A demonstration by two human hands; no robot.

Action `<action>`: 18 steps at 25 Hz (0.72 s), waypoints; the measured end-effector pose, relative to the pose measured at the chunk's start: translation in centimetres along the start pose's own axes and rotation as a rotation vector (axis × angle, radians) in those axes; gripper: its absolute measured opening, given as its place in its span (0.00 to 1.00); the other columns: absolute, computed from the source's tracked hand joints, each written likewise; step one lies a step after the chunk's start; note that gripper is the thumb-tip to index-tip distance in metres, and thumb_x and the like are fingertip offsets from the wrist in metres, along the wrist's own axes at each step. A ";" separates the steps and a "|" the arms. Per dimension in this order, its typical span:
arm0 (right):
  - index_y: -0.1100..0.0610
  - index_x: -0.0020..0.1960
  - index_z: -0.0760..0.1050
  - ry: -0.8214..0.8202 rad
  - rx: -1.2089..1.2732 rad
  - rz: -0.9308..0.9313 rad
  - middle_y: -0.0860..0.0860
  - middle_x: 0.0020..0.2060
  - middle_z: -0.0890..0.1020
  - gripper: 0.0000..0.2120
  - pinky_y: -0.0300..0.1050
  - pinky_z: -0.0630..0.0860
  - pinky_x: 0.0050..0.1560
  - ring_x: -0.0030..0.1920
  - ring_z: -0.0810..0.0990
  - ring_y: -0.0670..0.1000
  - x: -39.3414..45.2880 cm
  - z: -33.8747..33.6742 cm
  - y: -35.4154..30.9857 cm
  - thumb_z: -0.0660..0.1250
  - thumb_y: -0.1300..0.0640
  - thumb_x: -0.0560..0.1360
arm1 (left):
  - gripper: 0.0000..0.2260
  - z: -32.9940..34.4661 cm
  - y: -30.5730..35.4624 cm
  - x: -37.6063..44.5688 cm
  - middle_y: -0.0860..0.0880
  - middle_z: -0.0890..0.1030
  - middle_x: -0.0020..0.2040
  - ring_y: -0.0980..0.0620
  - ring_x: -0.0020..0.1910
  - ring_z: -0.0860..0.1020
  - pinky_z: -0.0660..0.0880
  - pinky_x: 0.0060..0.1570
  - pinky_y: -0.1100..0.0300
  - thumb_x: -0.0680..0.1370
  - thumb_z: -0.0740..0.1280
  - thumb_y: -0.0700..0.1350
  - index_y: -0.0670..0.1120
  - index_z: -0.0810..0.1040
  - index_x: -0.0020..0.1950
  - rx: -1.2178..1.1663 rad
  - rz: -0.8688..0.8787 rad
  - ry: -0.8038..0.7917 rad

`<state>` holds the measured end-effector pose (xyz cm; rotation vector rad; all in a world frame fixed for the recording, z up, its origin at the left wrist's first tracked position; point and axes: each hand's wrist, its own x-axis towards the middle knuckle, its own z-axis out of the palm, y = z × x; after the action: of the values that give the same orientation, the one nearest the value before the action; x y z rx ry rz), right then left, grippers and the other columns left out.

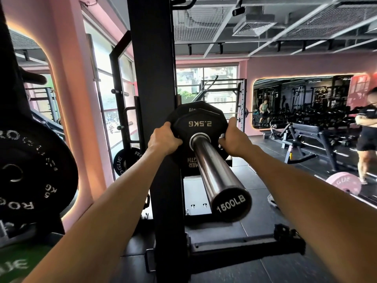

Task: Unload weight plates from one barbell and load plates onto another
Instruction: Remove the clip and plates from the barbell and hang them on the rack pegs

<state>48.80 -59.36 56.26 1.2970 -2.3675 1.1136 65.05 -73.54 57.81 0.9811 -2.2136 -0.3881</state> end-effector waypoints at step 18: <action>0.63 0.59 0.67 -0.047 -0.203 -0.023 0.60 0.53 0.77 0.15 0.48 0.67 0.43 0.51 0.77 0.61 -25.2 -13.9 -6.1 0.61 0.54 0.78 | 0.11 -12.4 5.9 -25.6 0.41 0.79 0.46 0.37 0.47 0.78 0.74 0.41 0.51 0.73 0.62 0.38 0.42 0.74 0.56 0.185 0.198 0.152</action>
<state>66.23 -35.66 56.07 1.2883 -2.4187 0.8192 82.85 -50.64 57.98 0.8448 -2.2100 -0.0181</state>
